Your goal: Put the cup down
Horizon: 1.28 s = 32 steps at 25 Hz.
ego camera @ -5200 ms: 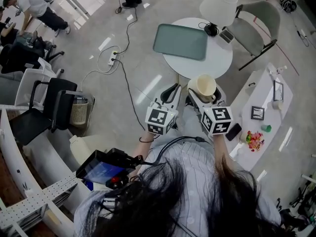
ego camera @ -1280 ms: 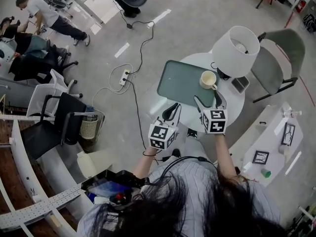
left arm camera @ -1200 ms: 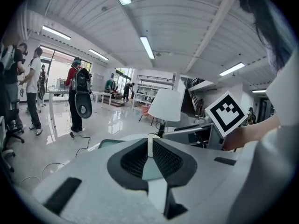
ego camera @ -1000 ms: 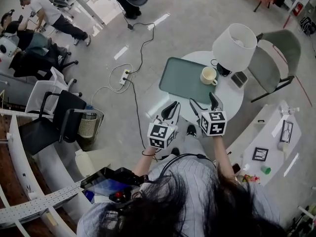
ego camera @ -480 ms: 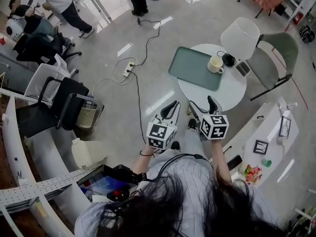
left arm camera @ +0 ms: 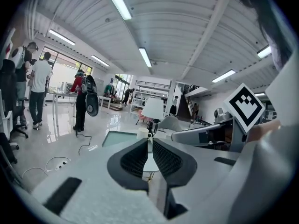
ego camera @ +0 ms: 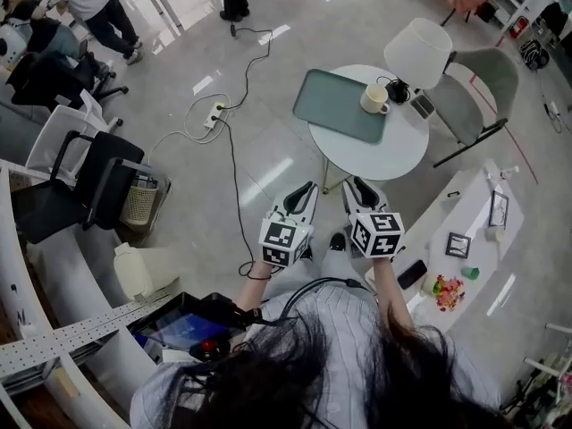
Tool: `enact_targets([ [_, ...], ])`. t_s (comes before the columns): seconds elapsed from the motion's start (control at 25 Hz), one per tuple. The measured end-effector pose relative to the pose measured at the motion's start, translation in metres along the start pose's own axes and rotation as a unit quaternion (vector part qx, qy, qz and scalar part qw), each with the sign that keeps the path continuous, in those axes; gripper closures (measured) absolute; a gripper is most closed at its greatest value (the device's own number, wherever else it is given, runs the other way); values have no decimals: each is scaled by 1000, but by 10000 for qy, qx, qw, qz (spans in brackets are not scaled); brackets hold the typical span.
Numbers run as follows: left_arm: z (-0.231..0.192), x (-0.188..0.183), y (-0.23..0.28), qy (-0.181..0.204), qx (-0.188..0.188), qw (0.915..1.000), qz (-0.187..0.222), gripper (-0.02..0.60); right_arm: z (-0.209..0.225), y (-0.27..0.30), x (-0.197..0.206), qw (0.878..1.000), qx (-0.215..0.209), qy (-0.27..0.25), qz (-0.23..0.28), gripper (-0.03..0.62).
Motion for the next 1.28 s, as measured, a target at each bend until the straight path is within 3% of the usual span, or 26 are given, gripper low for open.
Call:
enact_targets([
  [0.24,19,3,2,99,211,9997,-23,543,-2,-17,4,9996,183,-229,-44,489],
  [0.56,51,9,7,115,301,9995,-56,543,11,-53,13,9998,146,62,83,505],
  [1.28,156,58,-44,98,-119,9996,238,543,0,-171,53,9980,-450,-59,435,533],
])
Point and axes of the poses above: the fingertips, and each gripper's own axes: y forward along the fingers, z to its right, x out of its underside, the point moved 1 cm from there along -y, backward along the fingers, and after that the axes turned 15 degrees about -y, right-handed, at the moved point
